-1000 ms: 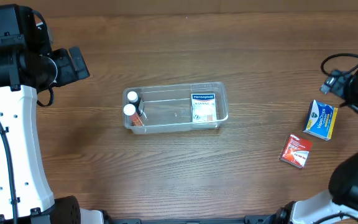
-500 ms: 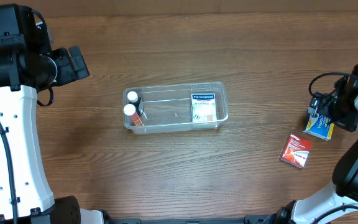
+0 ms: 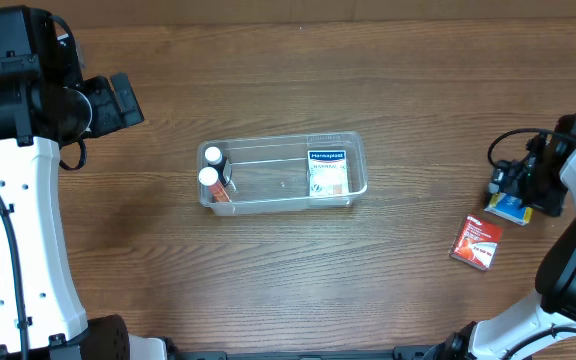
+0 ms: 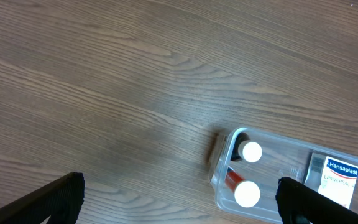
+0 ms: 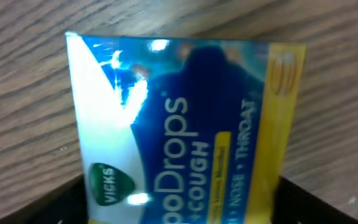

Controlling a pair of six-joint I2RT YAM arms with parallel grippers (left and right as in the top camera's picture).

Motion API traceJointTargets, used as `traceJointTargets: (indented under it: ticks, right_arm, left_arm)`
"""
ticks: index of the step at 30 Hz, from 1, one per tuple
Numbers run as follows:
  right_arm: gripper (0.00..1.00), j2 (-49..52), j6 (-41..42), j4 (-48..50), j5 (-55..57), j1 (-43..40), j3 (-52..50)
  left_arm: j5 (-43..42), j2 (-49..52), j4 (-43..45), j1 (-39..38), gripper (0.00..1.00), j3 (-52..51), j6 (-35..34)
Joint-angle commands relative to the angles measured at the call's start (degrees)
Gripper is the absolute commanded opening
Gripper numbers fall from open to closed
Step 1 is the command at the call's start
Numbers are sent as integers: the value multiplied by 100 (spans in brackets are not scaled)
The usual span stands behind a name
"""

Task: Pack container
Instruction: 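Grasp the blue Vicks VapoDrops box with the right gripper, then carry the Vicks box into the container's middle and release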

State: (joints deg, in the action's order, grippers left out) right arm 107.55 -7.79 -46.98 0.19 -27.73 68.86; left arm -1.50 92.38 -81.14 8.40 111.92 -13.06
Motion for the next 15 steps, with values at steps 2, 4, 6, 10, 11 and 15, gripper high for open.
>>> traceJointTargets:
  ticks: [2,4,6,10,11,15]
  right_arm:
    - [73,28,-17,68,-28,-22,-31]
    - [72,28,-17,70,-28,-22,-28]
    - [72,28,-17,76,-28,-22,-28]
    - [72,15,157,-76,-33,44,155]
    - [72,-9,234,-212,-37,105,306]
    - [71,-345,503,-1060,-35,688,1305]
  left_arm:
    - [13,26,15,20,100,63,129]
    - [15,26,17,20,100,63,131]
    - [15,26,22,20,100,63,131]
    - [15,26,17,20,100,63,131]
    - [15,26,20,20,100,63,131]
    - [15,26,22,20,100,63,131]
